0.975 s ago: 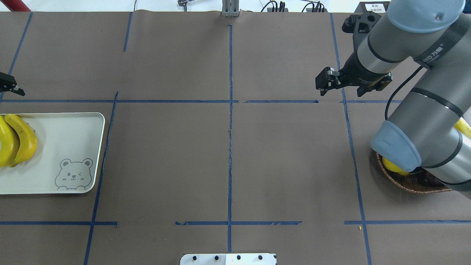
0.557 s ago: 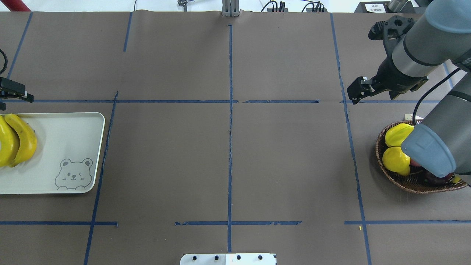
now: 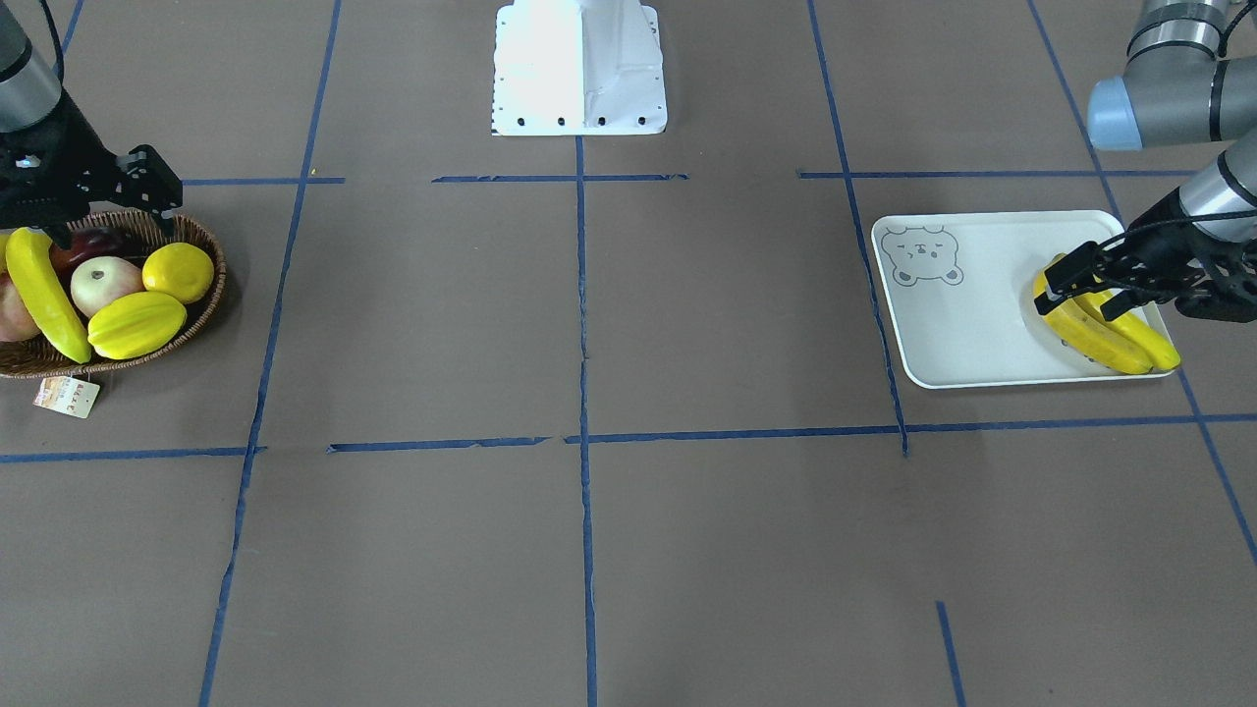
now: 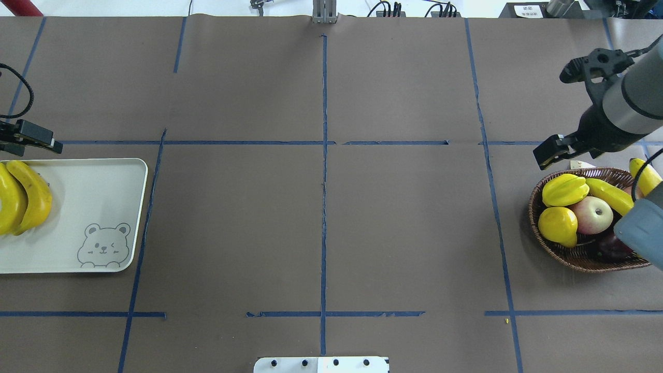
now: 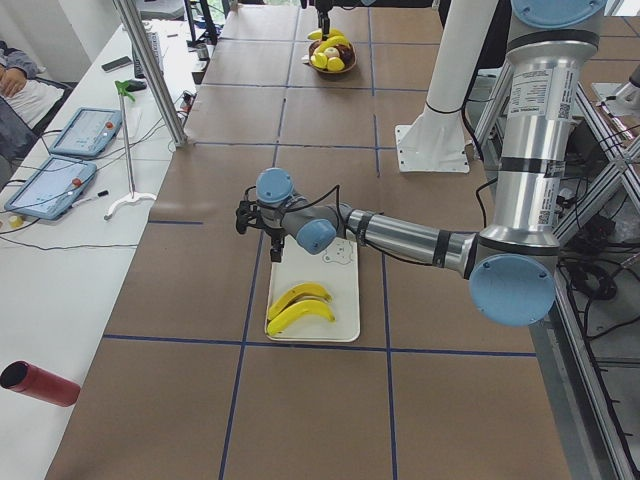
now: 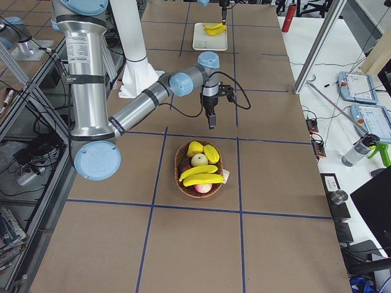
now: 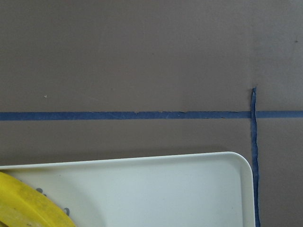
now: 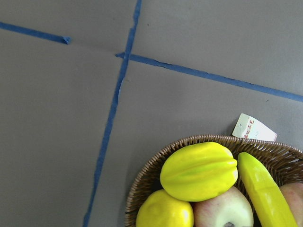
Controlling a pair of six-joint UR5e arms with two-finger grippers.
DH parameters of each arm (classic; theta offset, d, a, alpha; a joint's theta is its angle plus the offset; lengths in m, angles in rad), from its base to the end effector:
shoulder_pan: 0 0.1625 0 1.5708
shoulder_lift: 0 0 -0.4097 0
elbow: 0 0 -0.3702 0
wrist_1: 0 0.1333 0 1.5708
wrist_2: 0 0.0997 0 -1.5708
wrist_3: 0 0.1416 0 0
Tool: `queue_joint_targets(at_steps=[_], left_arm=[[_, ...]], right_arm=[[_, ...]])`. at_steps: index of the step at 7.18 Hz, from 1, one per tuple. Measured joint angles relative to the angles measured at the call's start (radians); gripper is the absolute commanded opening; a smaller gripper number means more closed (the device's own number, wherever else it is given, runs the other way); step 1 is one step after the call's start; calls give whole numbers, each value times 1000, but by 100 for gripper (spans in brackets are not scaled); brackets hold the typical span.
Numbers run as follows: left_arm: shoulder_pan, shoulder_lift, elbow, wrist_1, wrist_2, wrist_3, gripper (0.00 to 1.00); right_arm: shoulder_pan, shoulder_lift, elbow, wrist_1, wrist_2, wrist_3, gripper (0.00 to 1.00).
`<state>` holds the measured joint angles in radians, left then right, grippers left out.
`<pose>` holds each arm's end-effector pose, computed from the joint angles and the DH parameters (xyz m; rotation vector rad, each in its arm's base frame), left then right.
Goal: Transfer all bananas from basket to plate
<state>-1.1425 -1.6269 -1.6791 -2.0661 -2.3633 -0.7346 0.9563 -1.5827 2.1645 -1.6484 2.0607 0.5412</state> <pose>0.1897 -0.4937 0.5284 0.1024 0.9774 -0.0200 -0.2062 -0.4078 0.4300 0.1521 -0.6720 -0.1939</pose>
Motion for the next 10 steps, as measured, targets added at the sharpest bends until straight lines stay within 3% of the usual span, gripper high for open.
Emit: queue_joint_targets(at_steps=[1,3,5,8,10], left_arm=[[1,-3,0,2,1,-1,100],[1,-5,-2,3,3,-2,100],[1,-5,-2,3,4,-2,100],[1,-4,-2,1,5,-2,100],[1,-4,-2,1,6,-2,100]], right_arm=[[5,-73,-19,102,2,-23,99],[44,-158,-62,181,2,-147,96],[118,-207,-107,206,16,-257,95],[151,-258,-239,369,27,-277,88],[158,-257,-276,407,29,-274,82]])
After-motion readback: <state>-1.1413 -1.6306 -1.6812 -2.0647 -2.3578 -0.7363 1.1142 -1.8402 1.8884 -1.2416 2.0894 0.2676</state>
